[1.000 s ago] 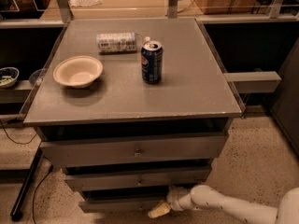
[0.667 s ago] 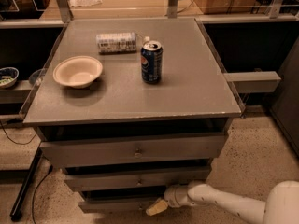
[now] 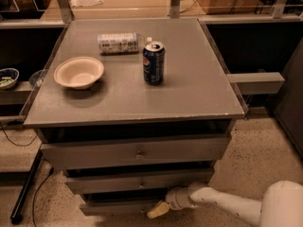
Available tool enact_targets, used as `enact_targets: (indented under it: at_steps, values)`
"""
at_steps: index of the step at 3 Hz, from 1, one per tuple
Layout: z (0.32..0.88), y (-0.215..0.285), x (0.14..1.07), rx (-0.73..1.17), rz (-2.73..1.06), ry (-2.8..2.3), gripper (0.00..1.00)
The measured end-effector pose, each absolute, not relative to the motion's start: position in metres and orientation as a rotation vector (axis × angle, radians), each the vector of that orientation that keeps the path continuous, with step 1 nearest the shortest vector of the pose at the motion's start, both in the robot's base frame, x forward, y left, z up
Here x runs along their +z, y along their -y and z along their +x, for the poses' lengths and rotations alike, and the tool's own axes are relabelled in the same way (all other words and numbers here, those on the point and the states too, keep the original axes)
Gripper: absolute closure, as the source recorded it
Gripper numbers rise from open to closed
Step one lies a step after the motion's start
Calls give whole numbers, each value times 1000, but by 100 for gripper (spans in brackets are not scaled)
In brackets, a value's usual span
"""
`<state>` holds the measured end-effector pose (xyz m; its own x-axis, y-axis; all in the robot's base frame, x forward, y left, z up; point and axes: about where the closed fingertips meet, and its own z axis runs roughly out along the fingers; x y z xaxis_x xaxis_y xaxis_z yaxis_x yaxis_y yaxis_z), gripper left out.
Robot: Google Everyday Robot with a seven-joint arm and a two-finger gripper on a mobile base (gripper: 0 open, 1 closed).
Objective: Open bottom drawer
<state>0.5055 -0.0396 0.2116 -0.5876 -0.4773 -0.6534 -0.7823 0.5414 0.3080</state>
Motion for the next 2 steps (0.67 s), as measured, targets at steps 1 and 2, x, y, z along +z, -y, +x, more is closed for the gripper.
enact_targets:
  at_steps: [1, 2]
  values:
    - [495, 35, 197, 845, -1038, -2307, 0]
    - [488, 34, 193, 869, -1048, -2319, 0]
